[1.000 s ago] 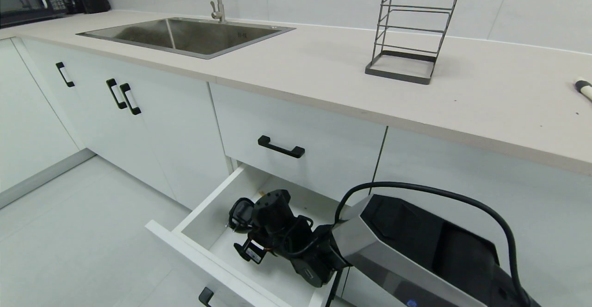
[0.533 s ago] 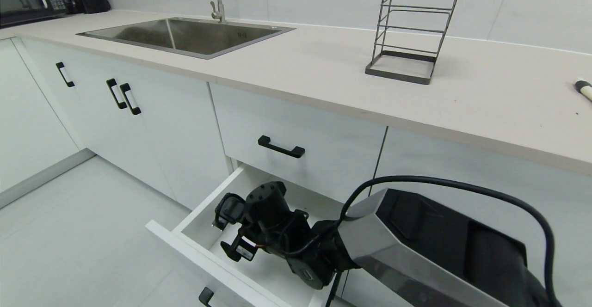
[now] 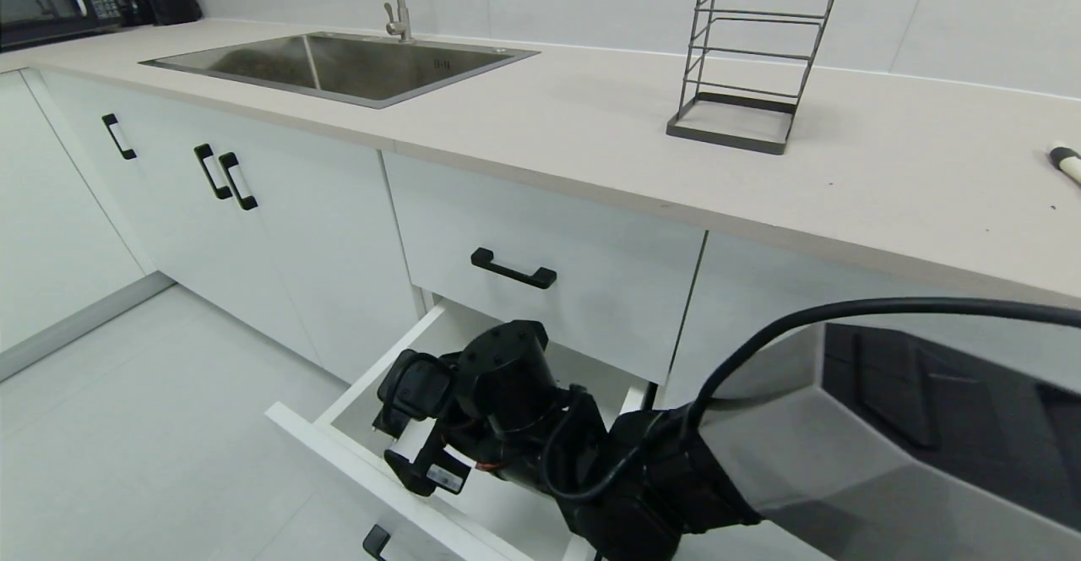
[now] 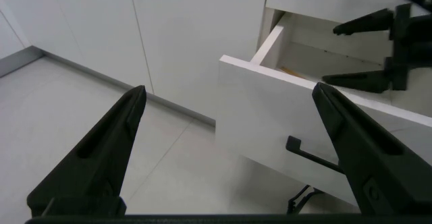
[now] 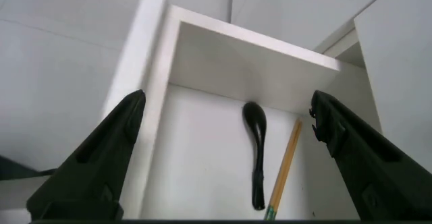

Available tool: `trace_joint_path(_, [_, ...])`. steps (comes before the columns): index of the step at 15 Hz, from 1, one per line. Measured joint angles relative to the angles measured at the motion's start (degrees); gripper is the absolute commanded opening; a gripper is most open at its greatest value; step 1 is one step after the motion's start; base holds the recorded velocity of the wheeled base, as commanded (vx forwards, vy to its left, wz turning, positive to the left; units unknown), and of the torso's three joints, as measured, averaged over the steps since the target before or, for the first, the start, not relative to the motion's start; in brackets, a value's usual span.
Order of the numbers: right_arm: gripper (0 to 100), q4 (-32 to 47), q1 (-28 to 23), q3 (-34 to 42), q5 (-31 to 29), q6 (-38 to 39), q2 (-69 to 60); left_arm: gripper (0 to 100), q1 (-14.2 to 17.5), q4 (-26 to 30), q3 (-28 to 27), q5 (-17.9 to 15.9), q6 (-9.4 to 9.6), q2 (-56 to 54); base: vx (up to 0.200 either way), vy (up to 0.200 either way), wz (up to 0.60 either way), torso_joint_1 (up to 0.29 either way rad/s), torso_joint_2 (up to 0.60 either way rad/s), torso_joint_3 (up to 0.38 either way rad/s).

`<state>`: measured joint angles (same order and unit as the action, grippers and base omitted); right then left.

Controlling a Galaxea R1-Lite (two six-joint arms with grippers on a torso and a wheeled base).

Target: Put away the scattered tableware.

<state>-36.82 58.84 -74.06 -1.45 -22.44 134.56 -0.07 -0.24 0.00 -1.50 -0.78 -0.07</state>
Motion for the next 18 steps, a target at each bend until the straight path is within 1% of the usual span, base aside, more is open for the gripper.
trace_joint_path(3, [100, -2.9, 0.7, 9.5, 2.8, 0.0, -7.7, 100, 0.0, 0.0, 0.0, 0.0, 0.02, 0.0, 0.0, 0.0, 0.0, 0.0, 0.0, 0.0])
trace_joint_path(6, [100, -6.9, 0.8, 23.4, 5.4, 0.0, -16.3, 100, 0.0, 0.0, 0.0, 0.0, 0.02, 0.0, 0.0, 0.0, 0.0, 0.0, 0.0, 0.0])
trace_joint_path(9, [100, -9.7, 0.4, 36.0, 6.4, 0.2, -25.0, 100, 0.0, 0.0, 0.0, 0.0, 0.02, 0.0, 0.0, 0.0, 0.0, 0.0, 0.0, 0.0])
trace_joint_path(11, [100, -10.8, 0.2, 42.0, 6.5, 0.4, -30.1, 100, 0.0, 0.0, 0.0, 0.0, 0.02, 0.0, 0.0, 0.0, 0.0, 0.0, 0.0, 0.0])
trace_joint_path(15, [100, -11.1, -0.6, 49.4, 6.5, 0.5, -40.2, 100, 0.0, 0.0, 0.0, 0.0, 0.02, 0.0, 0.0, 0.0, 0.0, 0.0, 0.0, 0.0])
trace_joint_path(18, [100, -10.8, -3.1, 56.3, 6.6, 0.7, -49.3, 100, 0.0, 0.0, 0.0, 0.0, 0.0, 0.0, 0.0, 0.0, 0.0, 0.0, 0.0, 0.0])
